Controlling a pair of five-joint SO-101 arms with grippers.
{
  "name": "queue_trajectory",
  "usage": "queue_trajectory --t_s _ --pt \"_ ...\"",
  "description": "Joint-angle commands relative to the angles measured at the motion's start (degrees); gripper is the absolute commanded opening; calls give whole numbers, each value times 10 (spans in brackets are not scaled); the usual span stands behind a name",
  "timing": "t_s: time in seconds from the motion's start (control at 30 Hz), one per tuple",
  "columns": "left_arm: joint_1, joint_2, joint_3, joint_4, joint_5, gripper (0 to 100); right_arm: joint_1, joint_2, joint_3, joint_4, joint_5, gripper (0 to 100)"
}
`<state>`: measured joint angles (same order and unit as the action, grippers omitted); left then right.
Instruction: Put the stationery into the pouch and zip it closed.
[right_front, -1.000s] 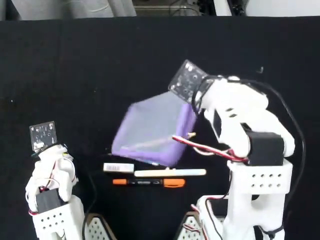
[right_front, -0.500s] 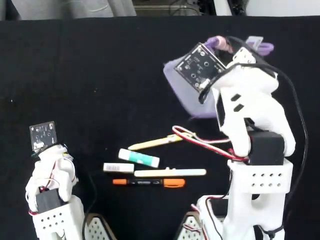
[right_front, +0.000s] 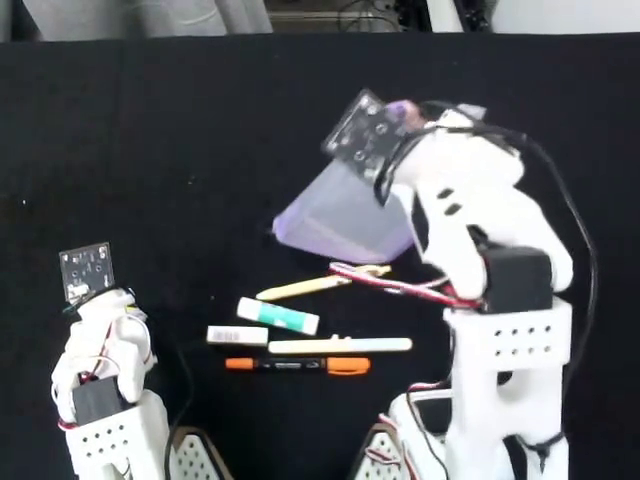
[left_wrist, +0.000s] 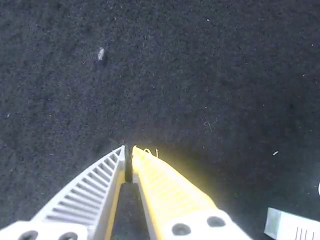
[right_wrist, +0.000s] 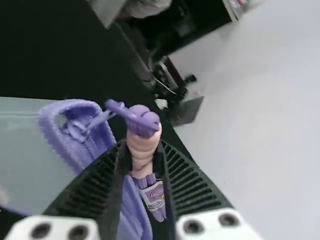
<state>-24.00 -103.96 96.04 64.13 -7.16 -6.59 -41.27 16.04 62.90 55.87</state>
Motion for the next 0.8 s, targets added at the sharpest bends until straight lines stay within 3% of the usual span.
queue_trajectory --t_s 0.0,0.47,0.77 --pt "-7 -1 14 -11 -6 33 -53 -15 10 79 -4 11" --pt "-7 -1 14 -11 -6 33 -194 -106 25 343 -4 11" --pt "-7 -1 14 -11 -6 33 -196 -109 178 223 -41 11"
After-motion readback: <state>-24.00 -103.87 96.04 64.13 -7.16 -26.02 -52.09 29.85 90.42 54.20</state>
